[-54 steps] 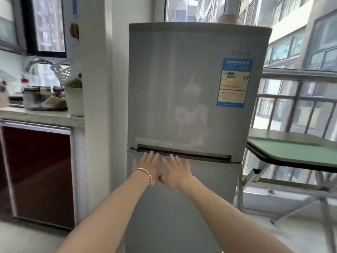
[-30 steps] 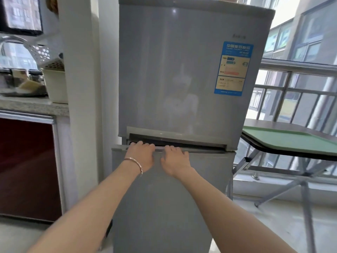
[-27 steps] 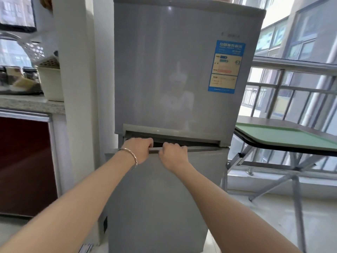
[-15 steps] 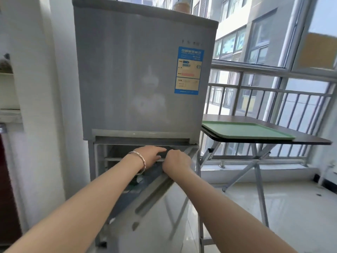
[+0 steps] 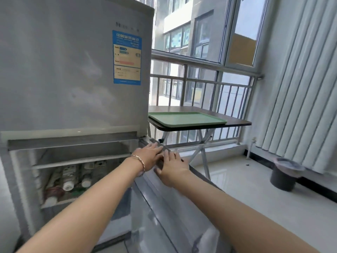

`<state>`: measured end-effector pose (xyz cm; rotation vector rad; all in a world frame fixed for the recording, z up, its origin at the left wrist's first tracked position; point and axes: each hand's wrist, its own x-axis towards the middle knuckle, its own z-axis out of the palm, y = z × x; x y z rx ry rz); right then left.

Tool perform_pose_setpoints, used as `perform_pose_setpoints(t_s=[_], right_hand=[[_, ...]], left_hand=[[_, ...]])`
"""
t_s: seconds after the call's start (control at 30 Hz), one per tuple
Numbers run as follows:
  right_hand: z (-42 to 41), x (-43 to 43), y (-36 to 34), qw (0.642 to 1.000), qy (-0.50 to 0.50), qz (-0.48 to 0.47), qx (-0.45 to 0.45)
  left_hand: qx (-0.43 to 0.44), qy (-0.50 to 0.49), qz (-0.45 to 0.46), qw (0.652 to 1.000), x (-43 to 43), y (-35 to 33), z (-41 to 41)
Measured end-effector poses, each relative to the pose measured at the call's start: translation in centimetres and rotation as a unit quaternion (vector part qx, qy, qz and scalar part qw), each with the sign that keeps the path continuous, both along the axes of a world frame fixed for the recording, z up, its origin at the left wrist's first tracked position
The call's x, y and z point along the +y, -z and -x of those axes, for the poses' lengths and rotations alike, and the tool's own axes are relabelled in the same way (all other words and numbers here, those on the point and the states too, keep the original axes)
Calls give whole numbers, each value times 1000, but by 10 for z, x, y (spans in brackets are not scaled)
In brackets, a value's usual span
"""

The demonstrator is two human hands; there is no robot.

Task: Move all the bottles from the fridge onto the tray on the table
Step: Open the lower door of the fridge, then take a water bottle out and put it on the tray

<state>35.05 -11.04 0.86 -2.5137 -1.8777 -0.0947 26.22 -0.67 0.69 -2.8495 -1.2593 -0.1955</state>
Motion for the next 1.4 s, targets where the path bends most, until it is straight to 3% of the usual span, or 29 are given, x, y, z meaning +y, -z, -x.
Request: perform_pose_setpoints(t_s=[0.2,0.6,0.83,1.07,1.23,1.4], right_hand=[[-52,-6,9,999,24,-3,-46],[-94,-1,13,999,26,0,-20],[-40,25,10,990,-57,-124,-43],[70,79,39,963,-197,-169,65],[102,125,87,957,-188,-84,205],[109,184,136,963,-130,60,229]], left_hand=[[2,0,19,1000,-13,16,-34],[-46,-6,43,998,-9,24,-55],[-22,-73,41,996,9,30,15],[-3,-147,57,987,43,49,93],[31,-158,82,984,72,83,127],[-8,-178,121,977,110,121,141]])
